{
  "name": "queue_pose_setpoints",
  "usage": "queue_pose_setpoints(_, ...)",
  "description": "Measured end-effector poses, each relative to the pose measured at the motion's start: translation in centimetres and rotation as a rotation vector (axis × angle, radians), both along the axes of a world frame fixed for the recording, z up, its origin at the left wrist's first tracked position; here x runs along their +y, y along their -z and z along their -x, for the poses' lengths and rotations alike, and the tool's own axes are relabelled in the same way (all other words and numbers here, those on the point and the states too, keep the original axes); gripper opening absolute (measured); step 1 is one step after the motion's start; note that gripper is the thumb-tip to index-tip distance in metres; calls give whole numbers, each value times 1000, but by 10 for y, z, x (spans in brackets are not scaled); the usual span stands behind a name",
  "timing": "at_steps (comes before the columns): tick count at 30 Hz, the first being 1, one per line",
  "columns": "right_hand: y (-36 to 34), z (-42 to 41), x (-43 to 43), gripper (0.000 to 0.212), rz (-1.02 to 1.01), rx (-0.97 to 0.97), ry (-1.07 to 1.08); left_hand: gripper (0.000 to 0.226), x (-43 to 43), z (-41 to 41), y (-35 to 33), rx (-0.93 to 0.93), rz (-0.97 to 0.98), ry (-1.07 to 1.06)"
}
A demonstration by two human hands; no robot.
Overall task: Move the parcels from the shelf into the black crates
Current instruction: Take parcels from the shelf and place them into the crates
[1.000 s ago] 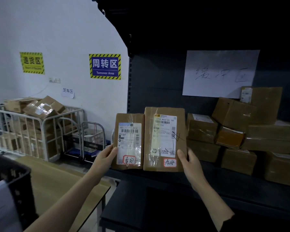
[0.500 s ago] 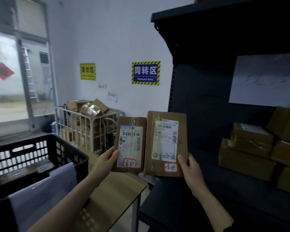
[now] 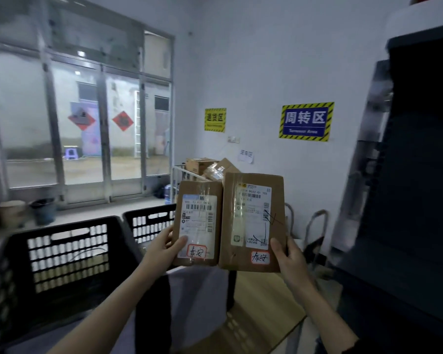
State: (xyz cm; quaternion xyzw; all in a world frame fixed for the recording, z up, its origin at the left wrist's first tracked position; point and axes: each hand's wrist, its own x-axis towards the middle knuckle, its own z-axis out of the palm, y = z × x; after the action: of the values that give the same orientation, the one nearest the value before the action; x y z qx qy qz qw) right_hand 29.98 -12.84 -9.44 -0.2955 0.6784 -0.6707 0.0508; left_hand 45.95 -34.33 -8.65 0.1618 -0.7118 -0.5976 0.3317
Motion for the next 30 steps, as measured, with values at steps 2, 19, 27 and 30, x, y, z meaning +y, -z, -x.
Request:
queue_pose_setpoints(2, 2, -22, -32, 18, 18, 5, -48, 30, -28, -27, 1, 1, 8, -43)
queue_pose_setpoints(19, 12, -151, -237, 37, -37, 65, -299, 45, -171, -214, 23, -43, 9, -347)
queue_pose_setpoints(27, 20, -155, -305, 25, -57, 19, -404, 39, -211, -225, 36, -74, -9, -463)
queue_pose_setpoints(30, 25, -146, -332, 35, -77, 0, -411, 35, -232, -212, 38, -90, -18, -499)
